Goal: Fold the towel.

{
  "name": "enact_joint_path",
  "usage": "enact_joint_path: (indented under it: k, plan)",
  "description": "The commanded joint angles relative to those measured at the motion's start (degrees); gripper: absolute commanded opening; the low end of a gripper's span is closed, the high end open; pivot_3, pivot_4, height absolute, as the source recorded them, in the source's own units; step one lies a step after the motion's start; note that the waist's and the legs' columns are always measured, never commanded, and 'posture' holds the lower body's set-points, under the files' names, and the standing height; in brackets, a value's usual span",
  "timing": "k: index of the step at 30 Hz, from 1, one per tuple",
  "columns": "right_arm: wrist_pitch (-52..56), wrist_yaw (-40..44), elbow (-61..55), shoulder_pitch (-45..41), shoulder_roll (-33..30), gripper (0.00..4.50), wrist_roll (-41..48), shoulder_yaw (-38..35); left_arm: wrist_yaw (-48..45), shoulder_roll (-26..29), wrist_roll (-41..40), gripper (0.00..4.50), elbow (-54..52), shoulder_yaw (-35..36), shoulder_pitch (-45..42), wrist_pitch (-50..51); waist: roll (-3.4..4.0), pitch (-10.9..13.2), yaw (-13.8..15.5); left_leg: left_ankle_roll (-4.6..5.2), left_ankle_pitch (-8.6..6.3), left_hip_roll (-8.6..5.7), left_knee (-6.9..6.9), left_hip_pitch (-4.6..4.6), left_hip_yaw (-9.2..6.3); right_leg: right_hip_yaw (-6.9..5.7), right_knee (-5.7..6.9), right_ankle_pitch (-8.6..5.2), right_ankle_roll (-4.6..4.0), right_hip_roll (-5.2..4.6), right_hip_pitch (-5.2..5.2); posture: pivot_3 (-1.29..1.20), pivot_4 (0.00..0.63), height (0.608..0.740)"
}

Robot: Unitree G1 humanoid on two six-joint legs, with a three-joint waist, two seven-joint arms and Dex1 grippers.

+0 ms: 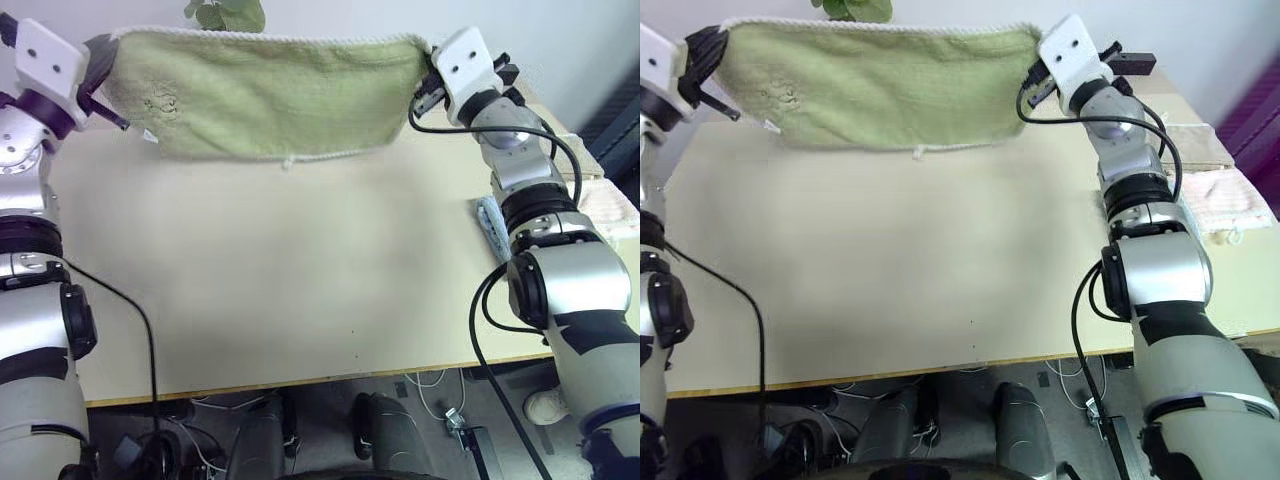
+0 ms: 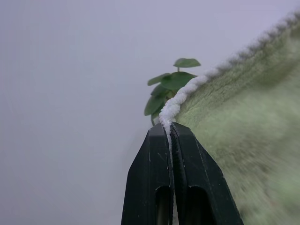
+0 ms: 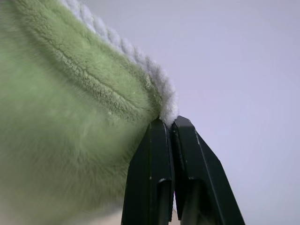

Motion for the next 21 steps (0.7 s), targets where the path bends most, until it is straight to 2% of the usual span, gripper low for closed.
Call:
enact_joint_path:
  k: [1, 3, 5, 11, 12, 17, 21]
  plan:
    - [-2.72, 14.27, -11.06, 8.95, -1.99, 0.05, 7.76, -2.12, -10.86, 1.67, -7.55, 0.0, -6.31, 3.44, 8.92, -4.64, 0.0, 0.0, -0.27, 0.01, -0.01, 0.0, -0.04, 0.25, 0.03, 0.02, -0.01, -0.01, 0.01, -0.01, 0.19, 0.0, 0.15, 0.74]
    - [-1.3, 20.85, -21.77, 17.48, -4.78, 0.05, 10.21, -1.56, -18.33, 2.36, -14.25, 0.0, -13.62, 5.96, 17.27, 0.24, 0.01, 0.01, -0.3, 0.01, -0.01, 0.02, -0.08, 0.31, 0.04, 0.06, 0.0, -0.01, 0.0, -0.02, 0.23, 0.0, 0.15, 0.74]
    - [4.71, 26.38, -32.83, 26.02, -7.31, 0.05, 13.74, -1.51, -23.04, 3.28, -18.24, 0.0, -19.91, 7.69, 26.91, 4.16, 0.04, 0.05, -0.25, 0.01, -0.01, 0.04, -0.07, 0.26, 0.03, 0.09, 0.06, -0.02, 0.01, -0.03, 0.15, 0.0, 0.15, 0.74]
    - [13.91, 33.65, -51.03, 40.96, -12.7, 0.05, 16.7, -1.33, -31.15, 5.63, -19.99, 0.0, -30.96, 8.78, 48.84, 7.2, 0.03, 0.04, -0.2, 0.03, -0.07, 0.1, 0.02, 0.33, 0.04, 0.19, 0.07, -0.03, -0.06, -0.05, 0.07, 0.0, 0.15, 0.74]
    - [15.17, 35.39, -52.96, 42.45, -13.66, 0.05, 17.51, -1.26, -32.12, 6.14, -19.33, 0.0, -31.4, 8.72, 50.85, 6.33, 0.01, 0.03, -0.09, 0.29, -0.23, 0.12, 0.01, 0.33, 0.03, 0.19, 0.06, -0.04, -0.1, -0.05, 0.05, 0.0, 0.15, 0.74]
    - [21.88, 45.2, -61.05, 49.01, -19.54, 0.05, 24.33, -3.09, -36.26, 7.65, -22.05, 0.0, -33.33, 10.14, 55.05, 8.99, -0.03, 0.01, 1.44, 0.38, -0.32, 0.2, 0.1, 0.31, -0.23, 0.15, 0.05, -0.19, -0.38, -0.14, 0.04, 0.0, 0.15, 0.74]
    - [31.38, 51.38, -68.77, 54.54, -24.51, 0.05, 31.47, -4.84, -39.3, 8.25, -23.4, 0.0, -36.02, 11.25, 59.08, 10.61, -0.03, 0.0, 1.68, 0.54, -0.41, 0.17, 0.13, 0.27, -0.2, 0.15, 0.01, -0.2, -0.39, -0.27, 0.01, 0.0, 0.15, 0.74]
